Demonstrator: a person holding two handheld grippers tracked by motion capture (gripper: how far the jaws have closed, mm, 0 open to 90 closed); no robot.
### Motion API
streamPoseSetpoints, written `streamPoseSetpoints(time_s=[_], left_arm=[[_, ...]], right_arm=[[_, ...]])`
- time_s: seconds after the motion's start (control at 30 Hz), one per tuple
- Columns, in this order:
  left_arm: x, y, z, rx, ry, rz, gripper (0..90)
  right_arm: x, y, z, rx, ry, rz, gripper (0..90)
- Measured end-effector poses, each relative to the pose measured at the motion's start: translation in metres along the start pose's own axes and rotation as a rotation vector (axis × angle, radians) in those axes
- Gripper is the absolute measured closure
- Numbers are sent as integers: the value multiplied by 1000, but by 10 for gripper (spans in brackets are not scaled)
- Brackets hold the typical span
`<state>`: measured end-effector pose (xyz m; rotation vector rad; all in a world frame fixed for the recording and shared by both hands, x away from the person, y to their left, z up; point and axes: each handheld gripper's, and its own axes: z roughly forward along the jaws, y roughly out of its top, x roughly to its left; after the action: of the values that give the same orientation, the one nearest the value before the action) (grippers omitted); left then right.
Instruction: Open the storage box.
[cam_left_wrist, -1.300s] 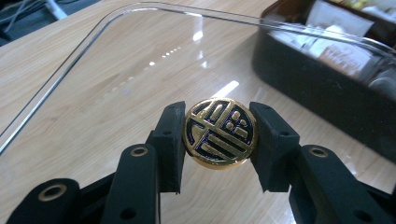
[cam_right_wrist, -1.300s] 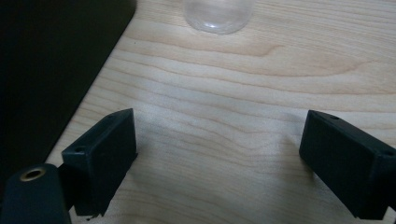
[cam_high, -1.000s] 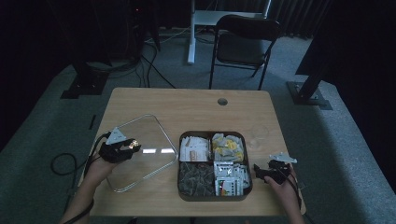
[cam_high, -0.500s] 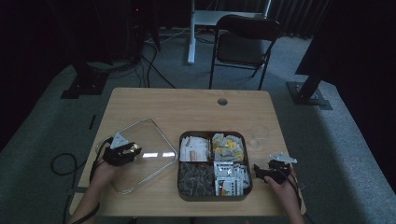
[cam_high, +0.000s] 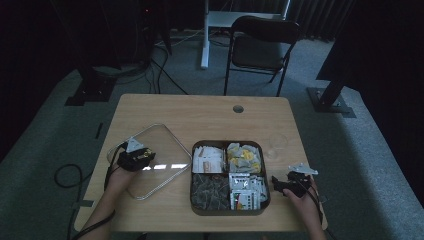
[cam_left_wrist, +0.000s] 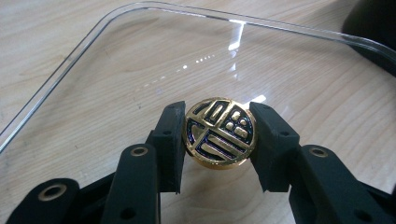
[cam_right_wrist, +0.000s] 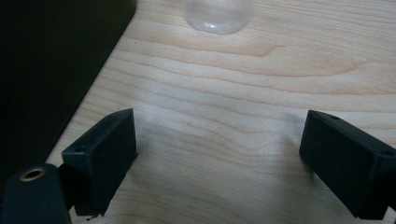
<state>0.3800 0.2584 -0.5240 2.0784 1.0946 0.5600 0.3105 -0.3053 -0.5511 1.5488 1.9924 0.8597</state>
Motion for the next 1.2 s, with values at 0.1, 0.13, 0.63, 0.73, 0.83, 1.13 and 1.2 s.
streamPoseSetpoints(time_s=[0.1, 0.13, 0.63, 0.73, 0.83, 1.13, 1.2], left_arm=[[0, -1, 4, 6, 1, -3, 586], [0, -1, 4, 7, 0, -6, 586], [8, -4, 0, -26, -44, -71, 523], [8, -1, -8, -58, -67, -81, 522], [5, 2, -15, -73, -88, -70, 492], [-7, 1, -21, -75, -136, -41, 491], [-8, -1, -22, -82, -151, -44, 491]], right_arm=[[0, 0, 0, 0, 0, 0, 104], [0, 0, 0, 0, 0, 0, 103], [0, 0, 0, 0, 0, 0, 104], [0, 0, 0, 0, 0, 0, 104], [0, 0, 0, 0, 0, 0, 103], [0, 0, 0, 0, 0, 0, 104], [0, 0, 0, 0, 0, 0, 103]])
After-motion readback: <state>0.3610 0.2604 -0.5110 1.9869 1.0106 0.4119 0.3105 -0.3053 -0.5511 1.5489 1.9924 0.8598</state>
